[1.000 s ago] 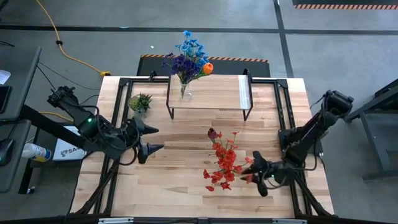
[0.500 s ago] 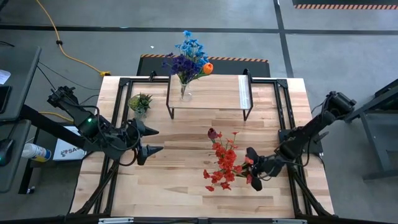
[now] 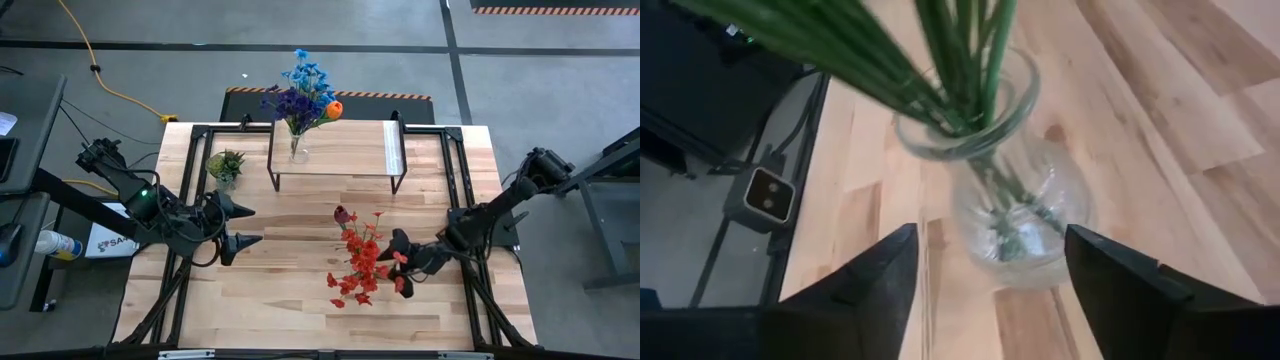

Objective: Pick and place flowers into a vace then onto a shelf
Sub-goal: Put the transparent flower vase with the flowers on the shelf

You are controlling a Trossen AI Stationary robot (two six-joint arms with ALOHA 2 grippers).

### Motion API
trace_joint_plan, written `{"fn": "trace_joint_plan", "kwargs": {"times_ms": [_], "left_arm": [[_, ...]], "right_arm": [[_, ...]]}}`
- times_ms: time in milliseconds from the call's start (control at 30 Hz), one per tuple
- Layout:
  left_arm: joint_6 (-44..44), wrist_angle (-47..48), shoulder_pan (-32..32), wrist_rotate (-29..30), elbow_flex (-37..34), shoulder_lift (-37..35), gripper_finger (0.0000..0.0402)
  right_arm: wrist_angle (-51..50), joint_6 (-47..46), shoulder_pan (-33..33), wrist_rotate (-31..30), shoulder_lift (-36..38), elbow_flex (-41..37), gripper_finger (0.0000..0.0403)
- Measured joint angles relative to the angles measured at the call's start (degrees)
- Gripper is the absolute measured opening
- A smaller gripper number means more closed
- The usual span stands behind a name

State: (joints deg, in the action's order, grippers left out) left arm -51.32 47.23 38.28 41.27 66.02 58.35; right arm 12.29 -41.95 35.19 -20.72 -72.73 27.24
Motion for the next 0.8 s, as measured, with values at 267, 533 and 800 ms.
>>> {"fn": "trace_joint_plan", "kwargs": {"times_ms": [267, 533, 800], "left_arm": [[0.01, 0.99, 0.00, 0.01, 0.00, 0.00, 0.0395], [0.01, 1.00, 0.00, 0.03, 0.00, 0.00, 0.0395], [0.03, 1.02, 0.00, 0.03, 0.00, 0.00, 0.0395]], "right_arm": [[0.47, -0.57, -1.33, 0.80, 0.00, 0.00, 0.0271], [1.98, 0.35, -1.87, 1.43, 0.00, 0.00, 0.0277], [2.28, 0.07, -2.21, -0.06, 0.00, 0.00, 0.0278]]}}
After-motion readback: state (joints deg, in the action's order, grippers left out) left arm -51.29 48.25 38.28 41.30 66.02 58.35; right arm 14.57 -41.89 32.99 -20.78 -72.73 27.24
